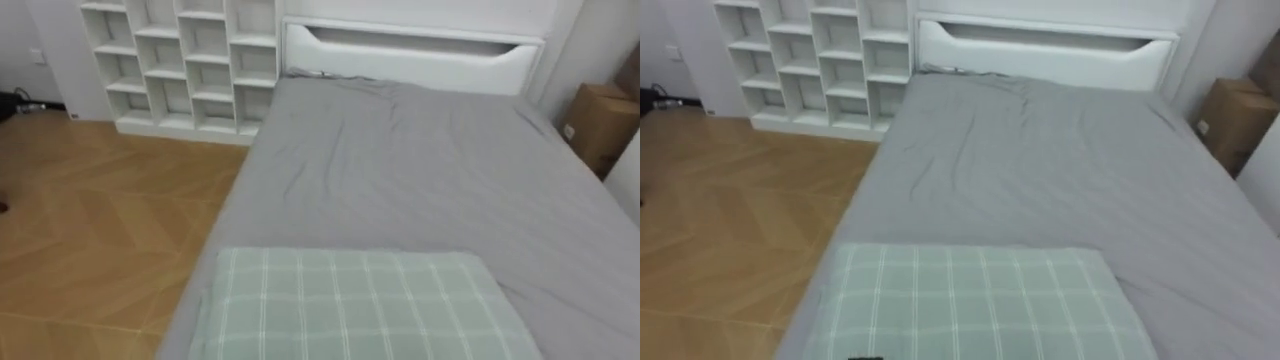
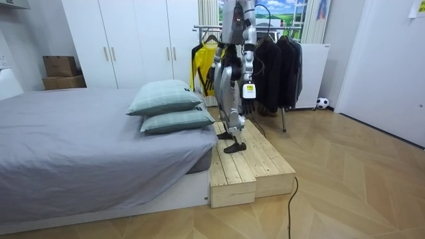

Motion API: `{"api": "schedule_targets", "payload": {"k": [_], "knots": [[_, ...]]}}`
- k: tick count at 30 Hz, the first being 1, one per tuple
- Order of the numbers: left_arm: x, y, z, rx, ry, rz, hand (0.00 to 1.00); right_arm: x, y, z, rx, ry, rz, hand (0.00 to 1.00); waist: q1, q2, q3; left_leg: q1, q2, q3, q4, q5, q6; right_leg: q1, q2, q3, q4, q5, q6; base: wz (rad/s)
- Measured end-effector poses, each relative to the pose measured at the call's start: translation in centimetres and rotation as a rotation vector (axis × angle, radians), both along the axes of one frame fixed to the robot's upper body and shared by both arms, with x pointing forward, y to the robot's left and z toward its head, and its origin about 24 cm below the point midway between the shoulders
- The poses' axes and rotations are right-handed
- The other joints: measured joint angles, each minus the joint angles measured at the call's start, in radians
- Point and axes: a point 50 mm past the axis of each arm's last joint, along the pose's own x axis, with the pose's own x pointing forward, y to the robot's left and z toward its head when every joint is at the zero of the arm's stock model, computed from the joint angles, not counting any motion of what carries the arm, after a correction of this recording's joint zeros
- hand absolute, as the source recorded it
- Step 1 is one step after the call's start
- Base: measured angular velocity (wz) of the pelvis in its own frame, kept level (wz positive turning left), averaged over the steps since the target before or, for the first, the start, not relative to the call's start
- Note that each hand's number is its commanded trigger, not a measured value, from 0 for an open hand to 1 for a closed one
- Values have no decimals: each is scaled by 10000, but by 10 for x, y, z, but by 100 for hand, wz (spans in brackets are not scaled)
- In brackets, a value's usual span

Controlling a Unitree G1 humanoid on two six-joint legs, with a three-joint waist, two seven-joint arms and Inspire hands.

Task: Hang clothes

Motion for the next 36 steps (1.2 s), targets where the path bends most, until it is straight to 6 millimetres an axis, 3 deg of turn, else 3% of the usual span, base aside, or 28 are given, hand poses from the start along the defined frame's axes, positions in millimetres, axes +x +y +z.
{"api": "schedule_targets", "payload": {"k": [5, 11, 15, 21, 27, 36], "knots": [[9, 1, 0, 128, -206, -100, 0, -6, 1, -1, 7, 139, -109, 0, -100, -105, 57, 140, -33, -183, -155, 9, -4, 125, -4, -21, -23, -21, 28, 6], [18, 2, 1, 393, -503, -164, 0, -8, 2, -1, 14, 155, -184, 0, -165, -146, 27, 174, -53, -288, -202, 21, -12, 242, 16, 6, -159, -37, 49, 6], [14, -1, 0, 412, -306, -82, 0, -7, 3, -1, 42, 149, -185, 0, -255, -116, -19, 174, -63, -373, -222, 22, -14, 285, 23, 13, -196, -64, 84, 6], [8, -2, 0, 405, -138, 8, 0, -9, 3, -2, 138, 174, -383, 0, -262, -108, -14, 377, -62, -417, -311, 25, -22, 468, 34, 42, -221, -91, 81, 2], [5, -4, 0, 345, -39, -9, 0, -11, 4, -2, 314, 196, -460, 0, -263, -119, 5, 491, -80, -504, -404, 44, -58, 614, 88, 507, -343, -94, 80, 2], [2, -10, -2, 198, 92, 48, 0, -11, 5, -2, 582, 132, -407, 0, -268, -88, -11, 491, -72, -661, -521, 102, -141, 613, 125, 506, -354, -96, 76, 4]]}}
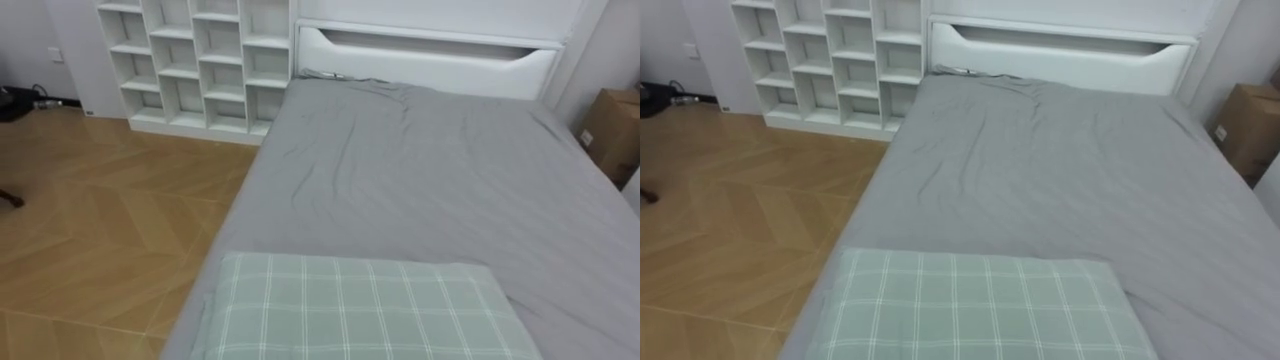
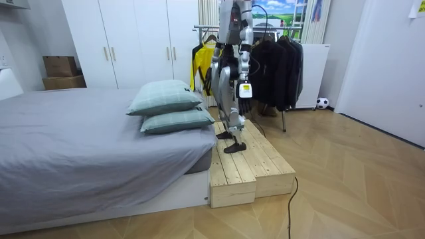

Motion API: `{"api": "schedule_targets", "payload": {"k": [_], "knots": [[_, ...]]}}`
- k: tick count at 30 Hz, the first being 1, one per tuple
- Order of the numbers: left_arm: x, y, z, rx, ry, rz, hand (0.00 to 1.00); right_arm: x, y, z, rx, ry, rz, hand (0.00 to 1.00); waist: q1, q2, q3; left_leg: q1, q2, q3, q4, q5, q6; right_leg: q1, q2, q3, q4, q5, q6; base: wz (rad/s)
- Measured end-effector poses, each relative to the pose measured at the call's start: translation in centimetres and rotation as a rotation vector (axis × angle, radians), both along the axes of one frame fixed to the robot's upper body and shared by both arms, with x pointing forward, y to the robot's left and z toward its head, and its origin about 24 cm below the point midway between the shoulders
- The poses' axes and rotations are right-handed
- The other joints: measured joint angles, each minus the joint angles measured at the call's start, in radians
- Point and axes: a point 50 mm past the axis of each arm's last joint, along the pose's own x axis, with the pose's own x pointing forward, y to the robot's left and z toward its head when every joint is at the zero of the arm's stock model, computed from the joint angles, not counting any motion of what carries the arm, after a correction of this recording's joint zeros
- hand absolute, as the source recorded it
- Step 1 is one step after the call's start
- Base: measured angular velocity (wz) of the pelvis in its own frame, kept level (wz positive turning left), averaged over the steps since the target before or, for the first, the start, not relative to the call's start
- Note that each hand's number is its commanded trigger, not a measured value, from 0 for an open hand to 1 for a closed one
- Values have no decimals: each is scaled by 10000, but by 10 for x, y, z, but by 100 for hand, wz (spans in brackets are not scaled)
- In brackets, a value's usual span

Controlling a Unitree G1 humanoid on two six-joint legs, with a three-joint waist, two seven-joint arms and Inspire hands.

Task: Hang clothes

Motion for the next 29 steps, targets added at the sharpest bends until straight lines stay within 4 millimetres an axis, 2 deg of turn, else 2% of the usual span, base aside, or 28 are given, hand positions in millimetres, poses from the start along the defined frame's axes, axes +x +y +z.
{"api": "schedule_targets", "payload": {"k": [5, 18, 29], "knots": [[-5, 0, 0, 14, 247, -18, 0, -7, 0, 0, 59, 86, -330, 0, -1, 28, -3, -2, -2, -16, -27, 7, -9, -1, 3, -8, -5, -2, -2, 0], [-6, 0, 0, 27, 477, -14, 0, -9, 0, -1, 133, 182, -574, 0, -20, 88, -6, -4, -1, -26, -39, 7, -9, -5, 2, -11, -3, -36, -23, 0], [6, 0, 0, -81, 256, -280, 0, -7, 1, -1, 155, 209, -554, 0, -31, 72, 3, -10, -5, -25, -26, 9, -13, -6, 1, 13, 6, -50, -12, 0]]}}
